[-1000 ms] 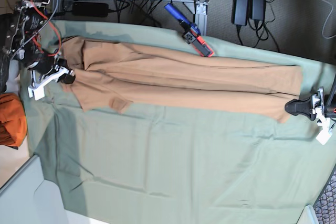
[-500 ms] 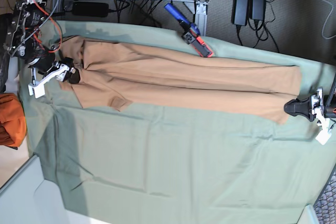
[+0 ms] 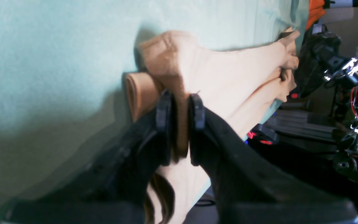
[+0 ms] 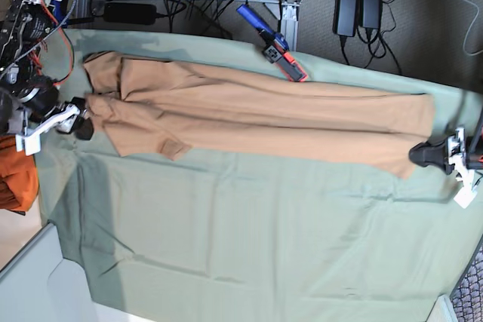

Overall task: Fold the T-shirt properly
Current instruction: 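Release and regrasp the collar end of the strip with the right gripper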

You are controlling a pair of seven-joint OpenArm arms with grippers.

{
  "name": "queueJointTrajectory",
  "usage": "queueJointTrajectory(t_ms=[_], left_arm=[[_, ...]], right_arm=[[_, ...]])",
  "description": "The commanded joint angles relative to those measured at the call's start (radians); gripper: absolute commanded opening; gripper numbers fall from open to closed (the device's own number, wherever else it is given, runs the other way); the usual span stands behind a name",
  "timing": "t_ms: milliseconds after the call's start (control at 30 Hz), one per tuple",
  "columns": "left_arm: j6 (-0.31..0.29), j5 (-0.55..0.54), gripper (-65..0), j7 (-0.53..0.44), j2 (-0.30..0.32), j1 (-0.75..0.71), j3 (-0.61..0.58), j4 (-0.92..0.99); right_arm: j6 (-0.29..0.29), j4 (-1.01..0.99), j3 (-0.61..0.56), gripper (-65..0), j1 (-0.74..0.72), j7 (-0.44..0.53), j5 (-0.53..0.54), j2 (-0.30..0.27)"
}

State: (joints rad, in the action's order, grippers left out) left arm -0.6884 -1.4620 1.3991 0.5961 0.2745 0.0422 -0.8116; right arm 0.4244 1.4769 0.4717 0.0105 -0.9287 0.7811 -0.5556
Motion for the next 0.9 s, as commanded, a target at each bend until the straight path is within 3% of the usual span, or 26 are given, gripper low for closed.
queueJointTrajectory(t_ms=[0,167,300,567,600,700,733,867], left_arm=[[-0.01,-0.022,-52.8,-0.003,0.022,0.019,0.005,-0.014],[-0.01,-0.022,-52.8,-0.003,0.022,0.019,0.005,-0.014],[-0.01,-0.022,-52.8,-0.003,0.022,0.019,0.005,-0.014],[-0.01,-0.022,-52.8,-0.003,0.022,0.019,0.005,-0.014],[-0.01,-0.022,-52.8,-0.003,0.022,0.019,0.005,-0.014],[-0.01,-0.022,-52.8,-0.003,0.022,0.019,0.005,-0.014],[-0.01,-0.022,-52.9,-0.003,0.022,0.019,0.005,-0.014],[-0.01,-0.022,-52.9,-0.003,0.022,0.019,0.005,-0.014]], right_arm=[[0.122,0.012,0.002,-31.4,-0.032,0.025,0.008,-0.017],[0.122,-0.048,-0.055,-31.4,-0.124,0.047,0.0,0.027],[0.122,-0.151,-0.132,-31.4,-0.189,0.096,-0.073,0.062],[0.122,-0.25,-0.23,-32.3,-0.201,0.099,-0.082,0.075],[0.122,-0.25,-0.23,-36.4,-0.201,0.098,-0.081,0.075],[0.122,-0.249,-0.23,-60.0,-0.201,0.095,-0.08,0.074],[0.122,-0.249,-0.23,-65.0,-0.201,0.095,-0.071,0.074],[0.122,-0.249,-0.23,-65.0,-0.201,0.093,-0.055,0.074]])
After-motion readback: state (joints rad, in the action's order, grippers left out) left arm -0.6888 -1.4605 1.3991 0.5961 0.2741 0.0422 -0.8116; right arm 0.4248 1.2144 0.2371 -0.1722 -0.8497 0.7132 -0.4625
